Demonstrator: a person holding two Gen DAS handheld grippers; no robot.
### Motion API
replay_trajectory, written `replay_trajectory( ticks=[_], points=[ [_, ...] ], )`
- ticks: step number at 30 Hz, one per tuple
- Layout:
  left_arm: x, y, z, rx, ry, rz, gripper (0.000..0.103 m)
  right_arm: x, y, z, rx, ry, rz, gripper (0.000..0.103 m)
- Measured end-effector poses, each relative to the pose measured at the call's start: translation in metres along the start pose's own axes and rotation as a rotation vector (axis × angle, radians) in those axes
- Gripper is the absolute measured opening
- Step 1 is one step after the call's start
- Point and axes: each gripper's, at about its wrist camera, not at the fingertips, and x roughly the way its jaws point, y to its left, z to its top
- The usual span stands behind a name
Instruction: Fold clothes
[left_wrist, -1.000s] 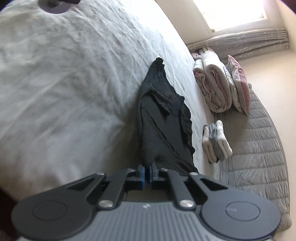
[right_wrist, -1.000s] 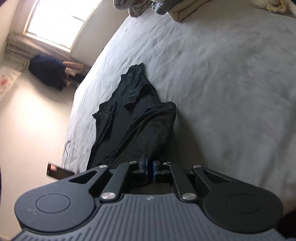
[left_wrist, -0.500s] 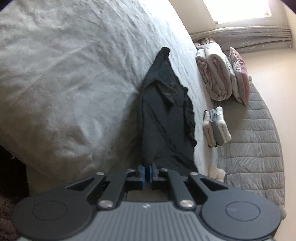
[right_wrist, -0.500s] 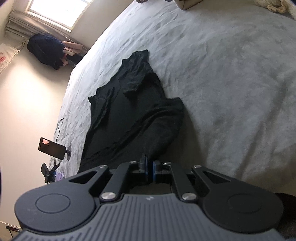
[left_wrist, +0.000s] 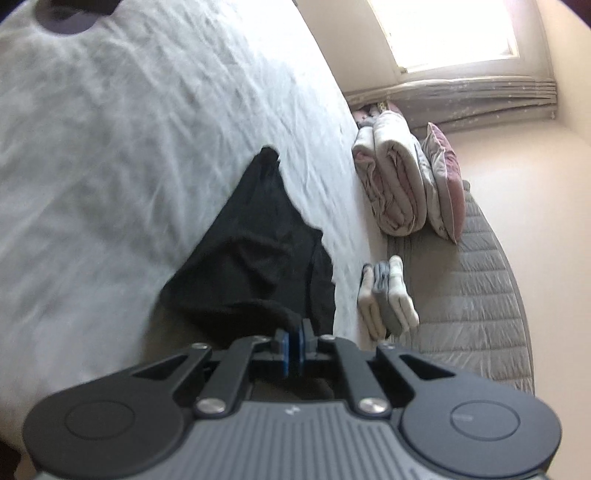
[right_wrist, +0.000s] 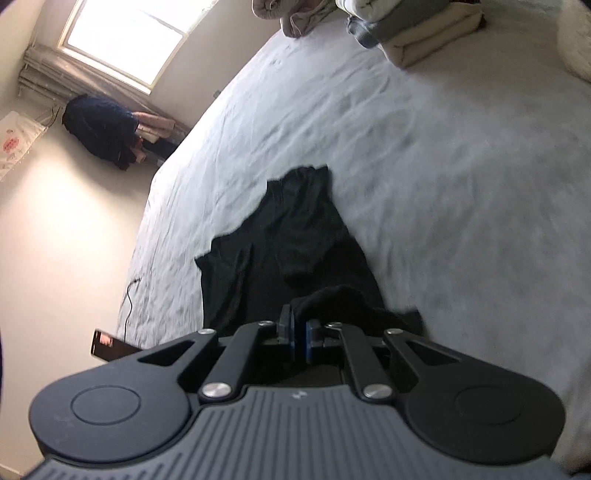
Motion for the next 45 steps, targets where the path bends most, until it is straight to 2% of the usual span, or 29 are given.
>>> replay_trajectory(
  ticks=[7, 18, 20, 21, 22, 23, 24, 25, 28, 32, 34, 38, 42, 45],
  points=[
    [0.048, 0.002, 0.037, -0.05, -0.033, 0.058, 0.005, 0.044, -0.005, 0.031, 0.02, -0.028, -0.015, 0.009],
    [0.103, 0.035, 0.065, -0.112, -0.061, 0.135, 0.006, 0.105, -0.031, 0.048, 0.052, -0.02, -0.045, 0.016],
    [0.107, 0.033, 0.067, -0.079, -0.082, 0.149, 0.009, 0.107, -0.032, 0.051, 0.059, -0.024, -0.036, 0.016],
    [0.108, 0.031, 0.067, -0.059, -0.095, 0.156, 0.019, 0.106, -0.031, 0.052, 0.055, -0.033, -0.029, 0.017],
    [0.108, 0.028, 0.067, -0.042, -0.11, 0.157, 0.034, 0.105, -0.03, 0.054, 0.05, -0.042, -0.022, 0.02],
    [0.107, 0.026, 0.067, -0.019, -0.122, 0.148, 0.04, 0.102, -0.028, 0.054, 0.034, -0.062, -0.018, 0.026],
    [0.106, 0.023, 0.067, 0.005, -0.132, 0.137, 0.043, 0.099, -0.025, 0.055, 0.007, -0.077, -0.024, 0.039],
    [0.105, 0.019, 0.066, 0.029, -0.143, 0.125, 0.044, 0.096, -0.022, 0.055, -0.022, -0.092, -0.032, 0.042],
    [0.106, 0.006, 0.066, 0.138, -0.152, 0.137, 0.048, 0.088, -0.012, 0.054, -0.12, -0.13, -0.067, 0.042],
    [0.101, -0.008, 0.07, 0.298, -0.18, 0.212, 0.046, 0.083, 0.004, 0.048, -0.309, -0.141, -0.162, 0.042],
    [0.096, -0.013, 0.07, 0.393, -0.15, 0.216, 0.044, 0.08, 0.012, 0.044, -0.395, -0.127, -0.2, 0.042],
    [0.094, -0.023, 0.061, 0.587, -0.058, 0.17, 0.041, 0.078, 0.029, 0.025, -0.545, -0.026, -0.143, 0.042],
    [0.108, -0.026, 0.043, 0.711, 0.125, 0.087, 0.042, 0.089, 0.044, 0.003, -0.666, 0.084, -0.095, 0.042],
    [0.128, -0.028, 0.021, 0.813, 0.247, 0.064, 0.042, 0.106, 0.053, -0.012, -0.724, 0.16, -0.068, 0.042]
  ],
)
